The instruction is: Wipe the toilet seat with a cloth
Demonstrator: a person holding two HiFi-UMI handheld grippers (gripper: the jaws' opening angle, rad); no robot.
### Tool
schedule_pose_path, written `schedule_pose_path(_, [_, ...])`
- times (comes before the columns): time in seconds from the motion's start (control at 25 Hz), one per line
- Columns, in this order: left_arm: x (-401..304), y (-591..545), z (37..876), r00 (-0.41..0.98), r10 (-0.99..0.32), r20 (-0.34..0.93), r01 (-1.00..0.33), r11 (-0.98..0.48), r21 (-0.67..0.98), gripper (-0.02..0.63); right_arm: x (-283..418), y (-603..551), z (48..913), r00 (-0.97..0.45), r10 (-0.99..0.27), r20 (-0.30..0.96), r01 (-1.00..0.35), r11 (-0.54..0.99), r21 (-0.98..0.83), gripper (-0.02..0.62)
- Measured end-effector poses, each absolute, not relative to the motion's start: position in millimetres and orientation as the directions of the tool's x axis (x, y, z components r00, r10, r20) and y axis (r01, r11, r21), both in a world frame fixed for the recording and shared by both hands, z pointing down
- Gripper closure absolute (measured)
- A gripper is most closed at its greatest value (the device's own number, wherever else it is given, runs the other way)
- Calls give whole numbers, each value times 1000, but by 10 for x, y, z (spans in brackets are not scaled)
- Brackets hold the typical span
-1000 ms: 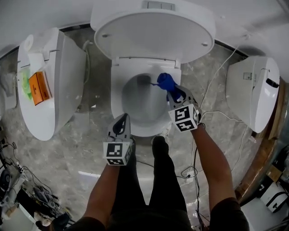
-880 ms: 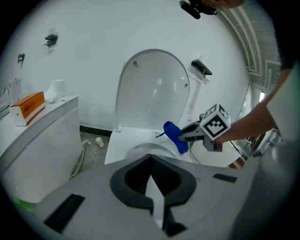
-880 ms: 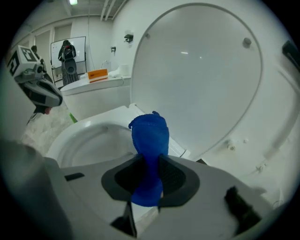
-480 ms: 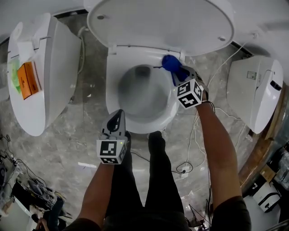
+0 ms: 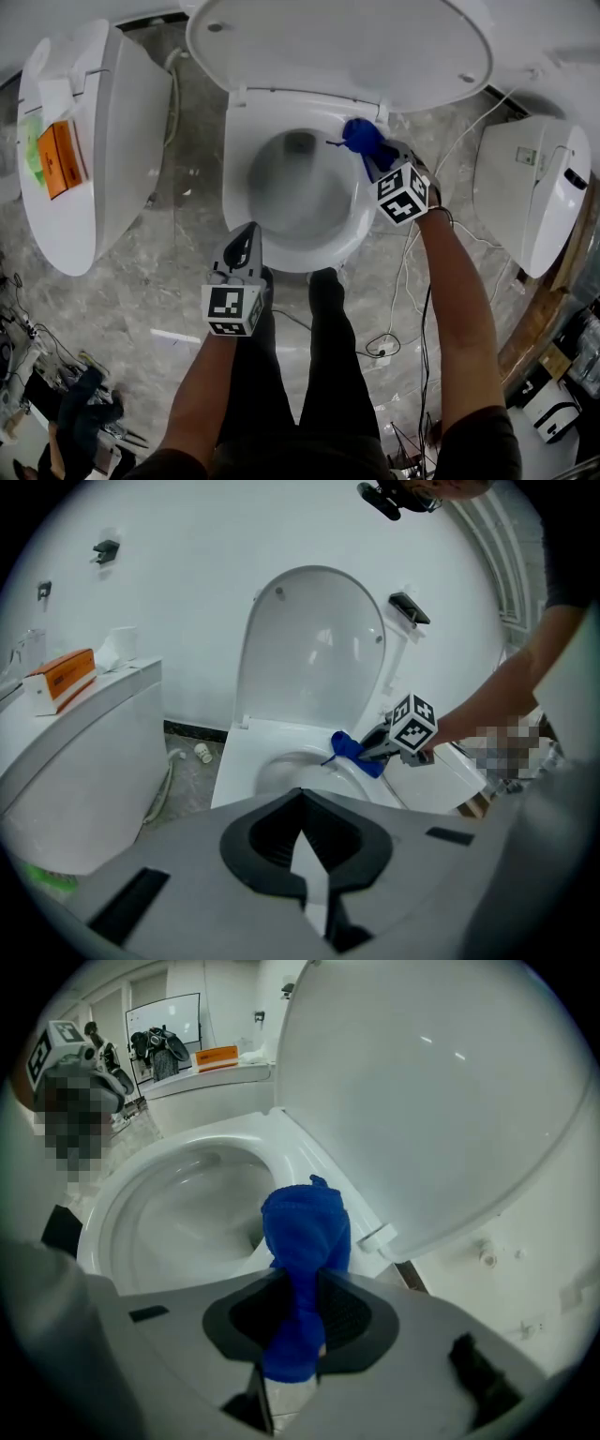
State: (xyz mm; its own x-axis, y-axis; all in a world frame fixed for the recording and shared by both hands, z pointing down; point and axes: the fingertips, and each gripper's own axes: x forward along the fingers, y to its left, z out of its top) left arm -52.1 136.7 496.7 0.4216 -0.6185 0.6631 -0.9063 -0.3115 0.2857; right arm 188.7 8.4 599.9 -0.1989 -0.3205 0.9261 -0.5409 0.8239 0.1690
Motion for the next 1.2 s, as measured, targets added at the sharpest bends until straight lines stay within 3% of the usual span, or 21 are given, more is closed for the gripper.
schedule_pose_path(1.2, [-309,1759,5095,447,-550,705,-893,-313,322,606,1708,1880,6075,-168,-136,976,-376,924,65,505])
